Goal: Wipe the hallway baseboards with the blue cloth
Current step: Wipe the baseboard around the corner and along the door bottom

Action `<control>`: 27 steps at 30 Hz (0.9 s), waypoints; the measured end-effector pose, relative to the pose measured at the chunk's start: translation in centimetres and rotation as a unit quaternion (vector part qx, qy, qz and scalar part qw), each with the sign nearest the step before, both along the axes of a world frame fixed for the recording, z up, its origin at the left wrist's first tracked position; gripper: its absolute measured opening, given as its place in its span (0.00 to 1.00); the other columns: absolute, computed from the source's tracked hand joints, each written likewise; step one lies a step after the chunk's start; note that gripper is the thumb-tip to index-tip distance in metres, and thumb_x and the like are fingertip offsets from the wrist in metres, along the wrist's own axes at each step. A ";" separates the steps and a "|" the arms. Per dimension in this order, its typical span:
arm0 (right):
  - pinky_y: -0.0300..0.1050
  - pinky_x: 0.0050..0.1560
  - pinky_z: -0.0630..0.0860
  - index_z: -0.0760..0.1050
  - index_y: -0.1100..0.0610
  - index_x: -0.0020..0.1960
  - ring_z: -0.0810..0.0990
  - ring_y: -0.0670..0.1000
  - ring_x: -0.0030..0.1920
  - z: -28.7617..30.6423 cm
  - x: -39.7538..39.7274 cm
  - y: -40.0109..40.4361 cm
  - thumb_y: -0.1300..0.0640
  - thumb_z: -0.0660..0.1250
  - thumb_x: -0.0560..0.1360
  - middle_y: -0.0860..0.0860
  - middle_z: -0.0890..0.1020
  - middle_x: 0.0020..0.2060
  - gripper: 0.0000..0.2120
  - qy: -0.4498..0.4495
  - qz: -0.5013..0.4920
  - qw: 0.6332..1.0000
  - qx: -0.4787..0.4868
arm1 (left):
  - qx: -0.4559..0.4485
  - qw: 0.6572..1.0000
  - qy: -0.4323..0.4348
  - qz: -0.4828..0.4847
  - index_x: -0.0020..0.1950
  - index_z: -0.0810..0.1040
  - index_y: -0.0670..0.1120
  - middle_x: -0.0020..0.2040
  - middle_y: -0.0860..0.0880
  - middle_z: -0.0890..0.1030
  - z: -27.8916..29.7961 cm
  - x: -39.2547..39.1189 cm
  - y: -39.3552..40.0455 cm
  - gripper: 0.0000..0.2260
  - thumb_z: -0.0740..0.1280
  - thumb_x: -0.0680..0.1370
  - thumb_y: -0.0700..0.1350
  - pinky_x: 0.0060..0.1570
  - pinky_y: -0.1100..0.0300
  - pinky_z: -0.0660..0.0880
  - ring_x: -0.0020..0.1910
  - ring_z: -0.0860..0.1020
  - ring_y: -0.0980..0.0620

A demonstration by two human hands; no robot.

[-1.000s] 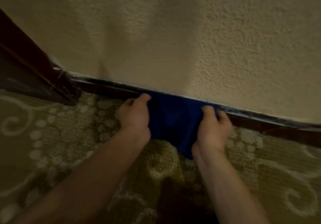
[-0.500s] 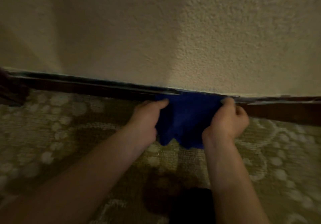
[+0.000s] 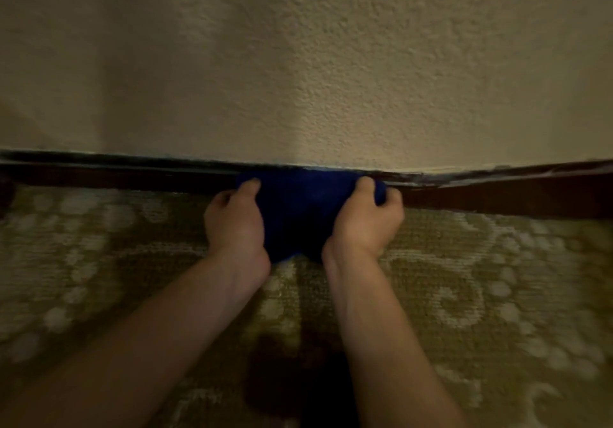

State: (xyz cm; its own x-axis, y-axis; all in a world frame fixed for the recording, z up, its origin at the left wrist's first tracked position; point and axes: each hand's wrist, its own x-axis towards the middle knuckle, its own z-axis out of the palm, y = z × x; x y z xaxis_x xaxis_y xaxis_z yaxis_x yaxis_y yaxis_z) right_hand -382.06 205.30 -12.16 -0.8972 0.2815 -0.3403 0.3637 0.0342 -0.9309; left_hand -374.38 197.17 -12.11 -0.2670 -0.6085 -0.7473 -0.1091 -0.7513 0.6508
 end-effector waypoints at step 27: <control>0.46 0.40 0.68 0.75 0.53 0.38 0.74 0.50 0.39 1.9 1.9 -2.1 0.61 0.66 0.75 0.48 0.77 0.35 0.08 -0.050 0.021 0.997 -0.051 | 0.070 0.993 0.090 -0.025 0.57 0.83 0.46 0.52 0.43 0.86 -1.4 2.8 -5.4 0.26 0.77 0.60 0.49 0.52 0.38 0.80 0.51 0.84 0.40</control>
State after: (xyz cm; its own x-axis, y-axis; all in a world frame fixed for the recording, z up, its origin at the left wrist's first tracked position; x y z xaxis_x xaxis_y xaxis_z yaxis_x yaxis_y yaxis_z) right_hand -380.15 203.20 -10.31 -0.8676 0.2033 -0.4539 0.4557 -0.0405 -0.8892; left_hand -371.59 191.79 -13.51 -0.4314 -0.4853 -0.7605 -0.0394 -0.8320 0.5534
